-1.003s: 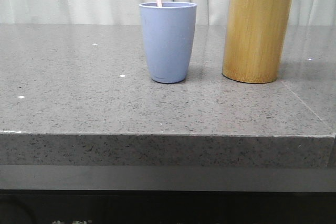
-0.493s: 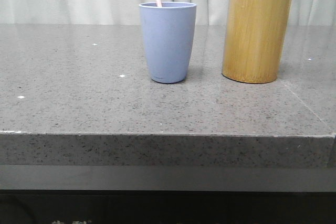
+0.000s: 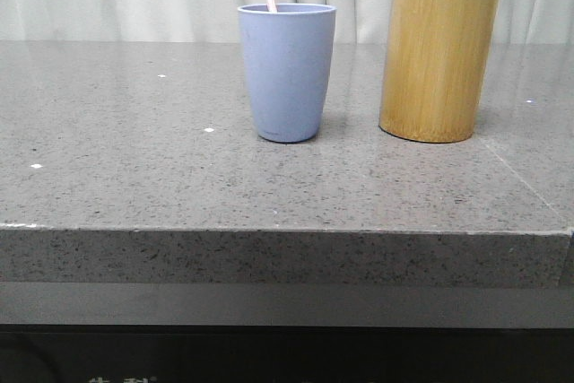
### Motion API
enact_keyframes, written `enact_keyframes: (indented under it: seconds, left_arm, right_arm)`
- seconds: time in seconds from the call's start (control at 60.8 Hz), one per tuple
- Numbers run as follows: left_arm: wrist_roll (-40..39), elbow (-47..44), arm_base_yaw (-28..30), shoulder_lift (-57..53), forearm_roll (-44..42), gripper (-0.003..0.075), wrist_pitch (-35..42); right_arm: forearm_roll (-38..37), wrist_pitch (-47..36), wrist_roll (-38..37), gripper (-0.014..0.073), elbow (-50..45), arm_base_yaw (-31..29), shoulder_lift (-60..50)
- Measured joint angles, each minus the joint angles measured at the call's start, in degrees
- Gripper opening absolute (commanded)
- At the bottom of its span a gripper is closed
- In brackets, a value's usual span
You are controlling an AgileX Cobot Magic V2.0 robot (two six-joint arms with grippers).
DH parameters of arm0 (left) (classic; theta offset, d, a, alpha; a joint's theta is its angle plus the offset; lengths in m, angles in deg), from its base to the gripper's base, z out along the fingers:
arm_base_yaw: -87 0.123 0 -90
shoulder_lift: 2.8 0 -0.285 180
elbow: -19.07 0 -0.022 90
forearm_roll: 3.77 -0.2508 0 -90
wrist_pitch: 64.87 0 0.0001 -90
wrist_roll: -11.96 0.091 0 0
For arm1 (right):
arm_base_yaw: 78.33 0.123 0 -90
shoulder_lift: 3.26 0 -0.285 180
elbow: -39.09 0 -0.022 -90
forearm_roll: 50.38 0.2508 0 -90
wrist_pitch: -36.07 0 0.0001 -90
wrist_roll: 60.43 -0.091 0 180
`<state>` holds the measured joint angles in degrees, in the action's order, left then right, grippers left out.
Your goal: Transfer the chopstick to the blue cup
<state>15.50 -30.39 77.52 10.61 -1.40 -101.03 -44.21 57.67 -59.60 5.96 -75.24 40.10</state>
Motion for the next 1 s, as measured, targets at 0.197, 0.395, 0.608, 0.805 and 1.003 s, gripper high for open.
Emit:
enact_keyframes:
  seconds: [0.197, 0.395, 0.608, 0.805, 1.003]
  left_arm:
    - [0.0, 0.0, 0.0, 0.0, 0.0, -0.0019, 0.0]
    - [0.0, 0.0, 0.0, 0.0, 0.0, -0.0019, 0.0]
    - [0.0, 0.0, 0.0, 0.0, 0.0, -0.0019, 0.0]
    - [0.0, 0.0, 0.0, 0.0, 0.0, -0.0019, 0.0]
    - [0.0, 0.0, 0.0, 0.0, 0.0, -0.0019, 0.0]
  right_arm:
    - [0.0, -2.2, 0.0, -0.0117, -10.5, 0.0, -12.3]
    - [0.0, -1.5, 0.0, -0.0117, -18.1, 0.0, -21.6]
    - [0.0, 1.3, 0.0, -0.0117, -22.1, 0.0, -28.5]
    - [0.0, 1.3, 0.0, -0.0117, -22.2, 0.0, -30.3]
    - [0.0, 1.3, 0.0, -0.0117, -22.2, 0.0, -30.3]
